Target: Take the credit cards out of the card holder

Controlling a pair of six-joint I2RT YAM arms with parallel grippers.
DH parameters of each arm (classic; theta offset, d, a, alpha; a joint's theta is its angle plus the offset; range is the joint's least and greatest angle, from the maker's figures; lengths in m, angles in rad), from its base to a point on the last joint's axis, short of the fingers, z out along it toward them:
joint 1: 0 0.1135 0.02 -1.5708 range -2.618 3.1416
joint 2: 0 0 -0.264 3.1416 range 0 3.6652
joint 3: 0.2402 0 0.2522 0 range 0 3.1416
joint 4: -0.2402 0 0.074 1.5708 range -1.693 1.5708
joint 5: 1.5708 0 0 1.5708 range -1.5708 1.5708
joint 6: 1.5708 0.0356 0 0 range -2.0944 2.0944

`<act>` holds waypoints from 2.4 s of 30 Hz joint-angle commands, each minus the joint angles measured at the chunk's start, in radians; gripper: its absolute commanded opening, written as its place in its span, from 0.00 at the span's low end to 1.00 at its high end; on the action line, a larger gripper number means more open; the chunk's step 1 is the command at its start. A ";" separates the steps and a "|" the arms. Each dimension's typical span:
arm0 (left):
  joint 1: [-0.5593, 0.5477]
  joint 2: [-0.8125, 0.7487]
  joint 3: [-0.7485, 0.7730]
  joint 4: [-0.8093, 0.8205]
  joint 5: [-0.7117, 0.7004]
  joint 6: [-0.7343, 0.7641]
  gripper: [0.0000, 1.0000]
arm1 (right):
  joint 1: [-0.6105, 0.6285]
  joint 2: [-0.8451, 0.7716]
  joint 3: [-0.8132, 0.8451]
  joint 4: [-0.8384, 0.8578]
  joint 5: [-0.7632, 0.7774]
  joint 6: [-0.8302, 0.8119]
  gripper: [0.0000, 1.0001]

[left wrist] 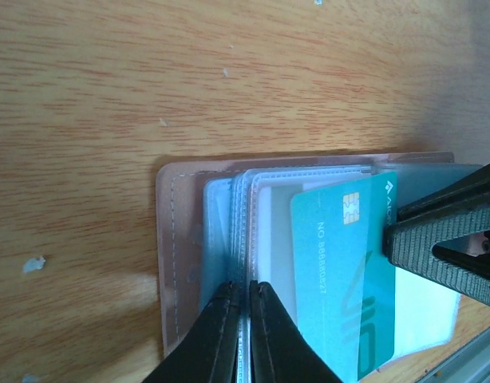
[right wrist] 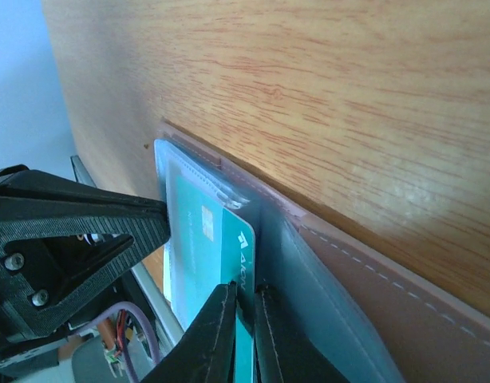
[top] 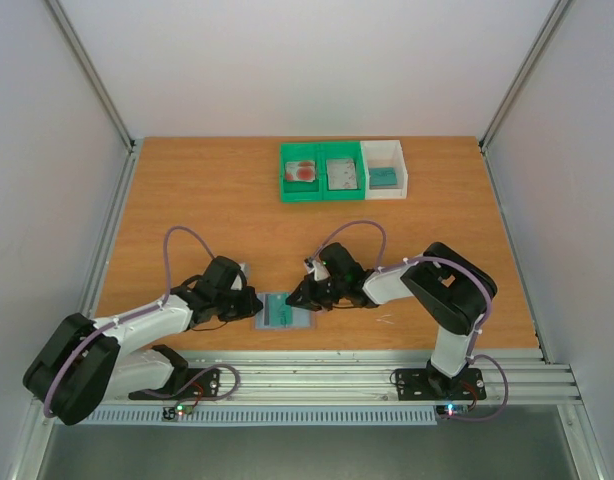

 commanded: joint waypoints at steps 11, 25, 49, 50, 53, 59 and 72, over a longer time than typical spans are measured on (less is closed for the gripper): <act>-0.001 0.014 -0.020 -0.023 -0.025 0.002 0.08 | -0.014 -0.114 0.012 -0.167 0.056 -0.120 0.01; -0.002 -0.051 0.044 -0.113 -0.002 0.012 0.20 | -0.046 -0.322 0.100 -0.523 0.047 -0.325 0.01; -0.003 -0.313 0.364 -0.382 0.602 0.259 0.59 | -0.038 -0.596 0.244 -0.866 -0.435 -0.614 0.01; -0.003 -0.312 0.356 -0.356 0.633 0.250 0.58 | -0.034 -0.599 0.236 -0.864 -0.436 -0.618 0.01; -0.005 -0.315 0.334 -0.283 0.712 0.201 0.54 | -0.029 -0.619 0.197 -0.799 -0.442 -0.587 0.01; -0.007 -0.305 0.292 -0.189 0.781 0.125 0.45 | -0.025 -0.609 0.139 -0.616 -0.533 -0.465 0.01; -0.013 -0.325 0.271 -0.147 0.787 0.073 0.01 | -0.026 -0.608 0.141 -0.628 -0.451 -0.458 0.06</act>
